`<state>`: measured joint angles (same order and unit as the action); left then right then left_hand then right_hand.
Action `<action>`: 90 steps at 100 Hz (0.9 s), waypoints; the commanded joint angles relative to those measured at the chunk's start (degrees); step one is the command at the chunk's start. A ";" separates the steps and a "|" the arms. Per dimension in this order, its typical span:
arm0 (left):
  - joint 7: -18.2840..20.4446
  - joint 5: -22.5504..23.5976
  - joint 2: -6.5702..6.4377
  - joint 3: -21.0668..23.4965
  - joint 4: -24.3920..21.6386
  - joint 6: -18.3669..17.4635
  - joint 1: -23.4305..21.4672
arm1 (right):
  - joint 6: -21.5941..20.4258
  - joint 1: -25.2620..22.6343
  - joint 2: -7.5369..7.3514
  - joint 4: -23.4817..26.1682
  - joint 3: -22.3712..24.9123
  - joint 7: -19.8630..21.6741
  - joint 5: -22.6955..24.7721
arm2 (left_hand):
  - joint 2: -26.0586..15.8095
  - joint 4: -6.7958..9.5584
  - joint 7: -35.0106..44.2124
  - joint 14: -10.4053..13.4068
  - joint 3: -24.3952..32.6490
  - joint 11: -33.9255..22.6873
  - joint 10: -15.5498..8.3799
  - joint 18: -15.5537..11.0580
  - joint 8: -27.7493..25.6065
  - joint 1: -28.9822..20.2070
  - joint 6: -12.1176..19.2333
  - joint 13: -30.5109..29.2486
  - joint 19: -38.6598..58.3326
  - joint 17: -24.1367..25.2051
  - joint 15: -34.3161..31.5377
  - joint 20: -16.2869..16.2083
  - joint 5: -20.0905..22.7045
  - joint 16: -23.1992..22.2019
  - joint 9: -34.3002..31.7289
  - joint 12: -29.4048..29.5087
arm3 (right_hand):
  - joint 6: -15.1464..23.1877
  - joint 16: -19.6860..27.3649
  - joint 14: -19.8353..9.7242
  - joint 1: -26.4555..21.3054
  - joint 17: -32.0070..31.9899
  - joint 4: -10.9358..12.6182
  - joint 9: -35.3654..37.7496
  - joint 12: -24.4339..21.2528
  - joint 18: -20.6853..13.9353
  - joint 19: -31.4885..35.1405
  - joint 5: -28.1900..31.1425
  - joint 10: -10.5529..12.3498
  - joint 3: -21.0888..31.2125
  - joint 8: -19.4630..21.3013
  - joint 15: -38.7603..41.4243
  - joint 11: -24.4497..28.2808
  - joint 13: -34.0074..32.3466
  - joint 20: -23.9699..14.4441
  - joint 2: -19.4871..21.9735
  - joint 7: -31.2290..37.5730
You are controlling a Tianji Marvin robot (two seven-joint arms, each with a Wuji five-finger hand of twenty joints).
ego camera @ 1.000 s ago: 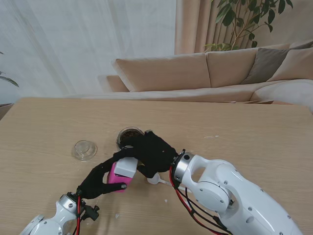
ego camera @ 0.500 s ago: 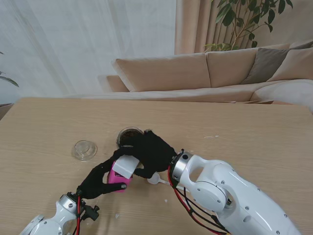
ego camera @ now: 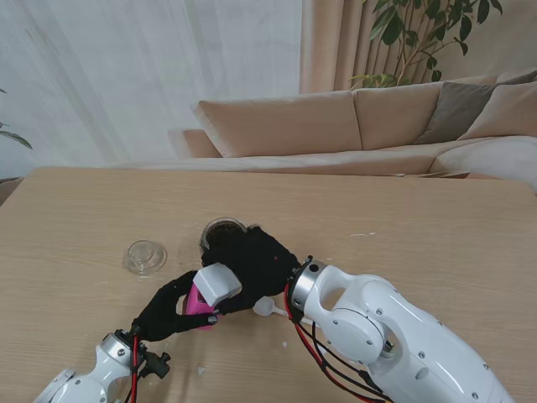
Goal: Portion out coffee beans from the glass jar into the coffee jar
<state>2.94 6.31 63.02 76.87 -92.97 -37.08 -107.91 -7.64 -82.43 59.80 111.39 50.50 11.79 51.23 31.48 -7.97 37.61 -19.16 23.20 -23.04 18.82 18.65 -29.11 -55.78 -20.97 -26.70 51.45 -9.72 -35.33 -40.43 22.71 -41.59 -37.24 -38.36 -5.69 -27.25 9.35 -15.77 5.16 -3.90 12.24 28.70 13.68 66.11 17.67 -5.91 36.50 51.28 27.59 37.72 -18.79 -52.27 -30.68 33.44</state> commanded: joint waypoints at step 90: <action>0.85 0.06 0.28 -0.03 -0.62 0.11 -0.27 | 2.18 0.13 0.68 -0.10 -1.21 -1.21 -1.84 | -8.35 2.63 8.50 0.76 6.07 -5.05 -4.97 0.17 -2.38 -7.88 7.48 -0.10 0.97 0.00 -0.48 -0.46 2.93 -0.63 -3.19 -2.14 | 2.17 -3.70 1.02 -7.42 5.10 1.83 21.79 4.12 2.32 4.80 11.48 1.74 10.67 -4.34 6.06 7.37 -9.57 -1.06 -2.97 1.08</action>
<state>2.91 6.46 63.03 76.82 -93.03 -36.82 -107.81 -6.05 -82.45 59.85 111.56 49.76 10.30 49.60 31.48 -7.97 37.61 -19.16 23.16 -23.04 18.81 18.66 -29.11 -55.77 -20.97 -26.70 51.45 -9.72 -35.33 -40.43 22.71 -41.59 -37.24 -38.36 -4.93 -29.30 10.05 -22.84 9.66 -2.70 31.55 29.74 15.65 68.88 27.45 -4.54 46.06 43.60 31.55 41.14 -26.94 -52.18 -33.96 30.21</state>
